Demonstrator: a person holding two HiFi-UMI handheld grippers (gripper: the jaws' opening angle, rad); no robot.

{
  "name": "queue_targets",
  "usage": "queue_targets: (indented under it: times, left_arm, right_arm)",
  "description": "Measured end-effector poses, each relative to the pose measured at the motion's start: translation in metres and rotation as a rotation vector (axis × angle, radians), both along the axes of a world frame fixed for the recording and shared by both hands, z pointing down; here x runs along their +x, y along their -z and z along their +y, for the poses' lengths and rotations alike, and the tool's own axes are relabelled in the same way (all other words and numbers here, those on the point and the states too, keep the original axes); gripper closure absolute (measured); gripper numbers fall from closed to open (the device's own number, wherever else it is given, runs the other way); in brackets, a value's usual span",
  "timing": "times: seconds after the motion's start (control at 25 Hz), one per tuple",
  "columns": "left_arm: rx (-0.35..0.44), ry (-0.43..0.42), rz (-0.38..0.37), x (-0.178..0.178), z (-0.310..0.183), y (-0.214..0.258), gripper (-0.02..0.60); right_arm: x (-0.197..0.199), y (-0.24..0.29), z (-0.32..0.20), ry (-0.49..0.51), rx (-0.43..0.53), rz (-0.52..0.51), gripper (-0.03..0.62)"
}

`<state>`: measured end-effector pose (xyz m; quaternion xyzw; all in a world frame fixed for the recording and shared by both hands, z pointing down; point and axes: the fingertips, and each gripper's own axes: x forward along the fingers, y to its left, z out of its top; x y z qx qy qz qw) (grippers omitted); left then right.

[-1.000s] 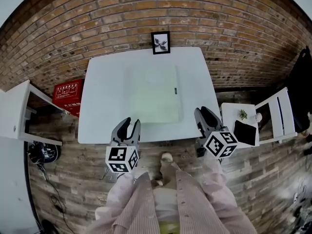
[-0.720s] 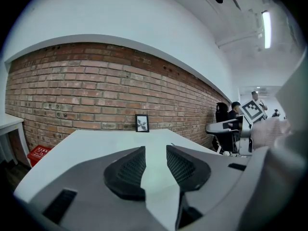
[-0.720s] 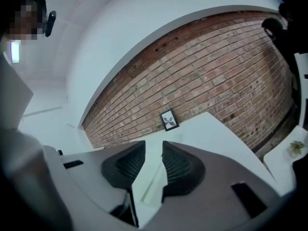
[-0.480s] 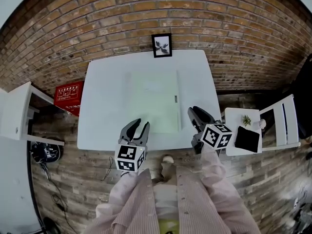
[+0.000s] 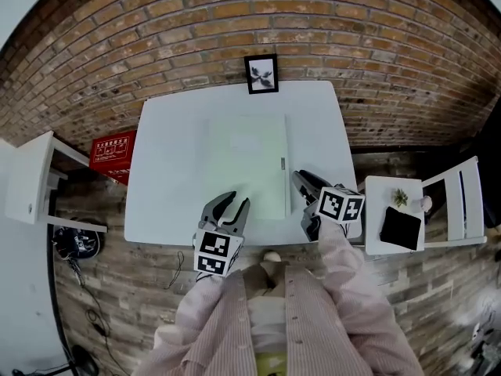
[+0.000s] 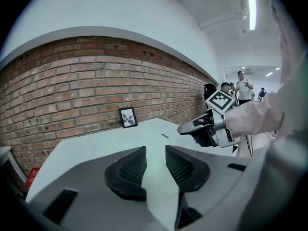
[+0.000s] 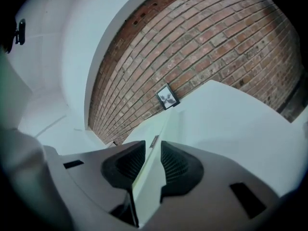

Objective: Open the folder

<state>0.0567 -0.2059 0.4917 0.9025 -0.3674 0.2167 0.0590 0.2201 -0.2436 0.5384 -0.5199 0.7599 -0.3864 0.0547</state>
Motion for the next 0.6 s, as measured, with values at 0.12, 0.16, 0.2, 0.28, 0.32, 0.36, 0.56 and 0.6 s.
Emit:
queue_targets:
  times: [0.12, 0.16, 0.2, 0.28, 0.32, 0.36, 0.56, 0.6]
  left_arm:
    - [0.001, -0.041, -0.046, 0.006, 0.003, -0.003, 0.468]
    - [0.000, -0.056, -0.059, 0.008, 0.004, -0.004, 0.468]
    - [-0.001, -0.071, -0.070, 0.010, 0.006, -0.005, 0.468]
    - [-0.002, -0.099, -0.088, 0.015, 0.007, -0.007, 0.468]
    - [-0.003, -0.112, -0.094, 0.017, 0.007, -0.009, 0.468]
    - [-0.006, -0.125, -0.101, 0.020, 0.007, -0.011, 0.468]
    - [-0.013, -0.209, -0.143, 0.030, 0.014, -0.019, 0.454]
    - [-0.007, -0.231, -0.160, 0.031, 0.015, -0.019, 0.451]
  right_arm:
    - [-0.006, -0.007, -0.006, 0.021, -0.026, -0.034, 0.493]
    - [-0.007, -0.009, -0.007, 0.025, -0.035, -0.040, 0.493]
    - [-0.008, -0.011, -0.008, 0.027, -0.043, -0.046, 0.493]
    - [-0.009, -0.015, -0.012, 0.031, -0.057, -0.065, 0.493]
    - [-0.010, -0.017, -0.013, 0.032, -0.064, -0.075, 0.493]
    - [-0.010, -0.020, -0.015, 0.030, -0.072, -0.085, 0.493]
    - [-0.011, -0.029, -0.015, 0.012, -0.098, -0.163, 0.493]
    - [-0.010, -0.029, -0.016, 0.009, -0.098, -0.180, 0.493]
